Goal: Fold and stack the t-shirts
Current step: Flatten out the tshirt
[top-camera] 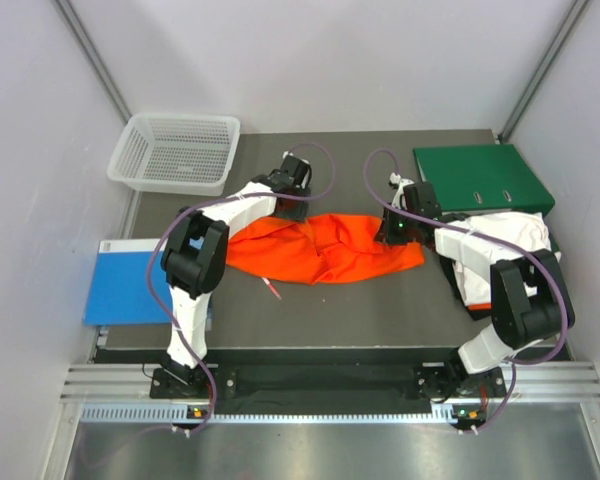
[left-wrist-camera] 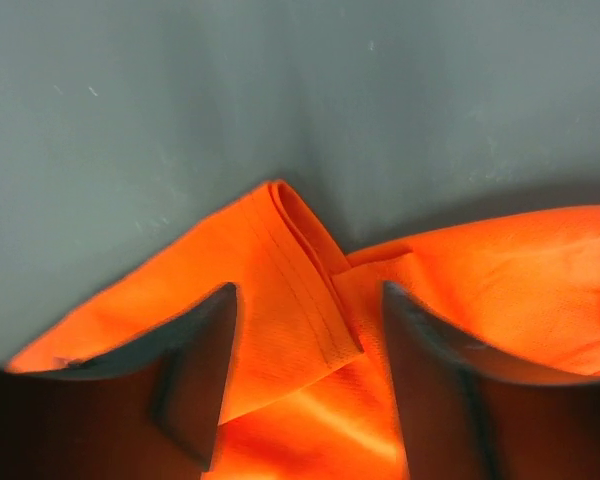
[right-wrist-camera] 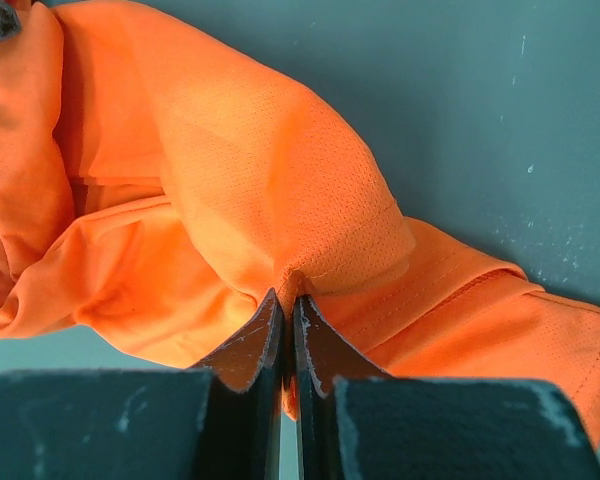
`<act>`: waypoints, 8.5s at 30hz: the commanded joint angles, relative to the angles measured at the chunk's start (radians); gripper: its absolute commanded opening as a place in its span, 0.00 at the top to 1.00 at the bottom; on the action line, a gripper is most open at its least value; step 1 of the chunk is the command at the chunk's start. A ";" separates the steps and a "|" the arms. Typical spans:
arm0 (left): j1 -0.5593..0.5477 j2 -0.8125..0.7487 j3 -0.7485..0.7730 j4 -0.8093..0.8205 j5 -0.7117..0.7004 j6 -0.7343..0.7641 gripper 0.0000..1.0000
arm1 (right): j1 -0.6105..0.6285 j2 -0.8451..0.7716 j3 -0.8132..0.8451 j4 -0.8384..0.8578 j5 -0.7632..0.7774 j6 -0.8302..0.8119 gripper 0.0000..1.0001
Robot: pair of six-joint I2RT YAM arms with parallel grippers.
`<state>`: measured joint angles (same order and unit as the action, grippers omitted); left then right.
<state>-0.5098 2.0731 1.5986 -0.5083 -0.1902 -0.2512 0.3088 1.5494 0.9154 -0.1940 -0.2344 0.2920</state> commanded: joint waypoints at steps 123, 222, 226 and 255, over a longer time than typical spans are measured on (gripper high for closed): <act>0.017 -0.404 0.030 -0.128 -0.322 0.049 1.00 | -0.139 -0.146 -0.046 0.578 -0.031 0.320 1.00; 0.198 -0.789 0.469 -0.067 0.023 0.079 1.00 | -0.079 -0.705 0.378 0.140 0.199 -0.033 1.00; 0.198 -0.881 0.506 -0.104 0.069 0.058 1.00 | -0.079 -0.831 0.373 0.099 0.190 -0.025 1.00; 0.235 -0.259 0.241 -0.006 0.026 0.064 1.00 | -0.085 -0.335 -0.029 0.350 0.198 0.041 1.00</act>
<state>-0.2989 1.6920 1.8114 -0.5755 -0.1474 -0.1928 0.2218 1.0801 0.8879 -0.0021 -0.0456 0.2989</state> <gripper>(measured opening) 0.012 0.010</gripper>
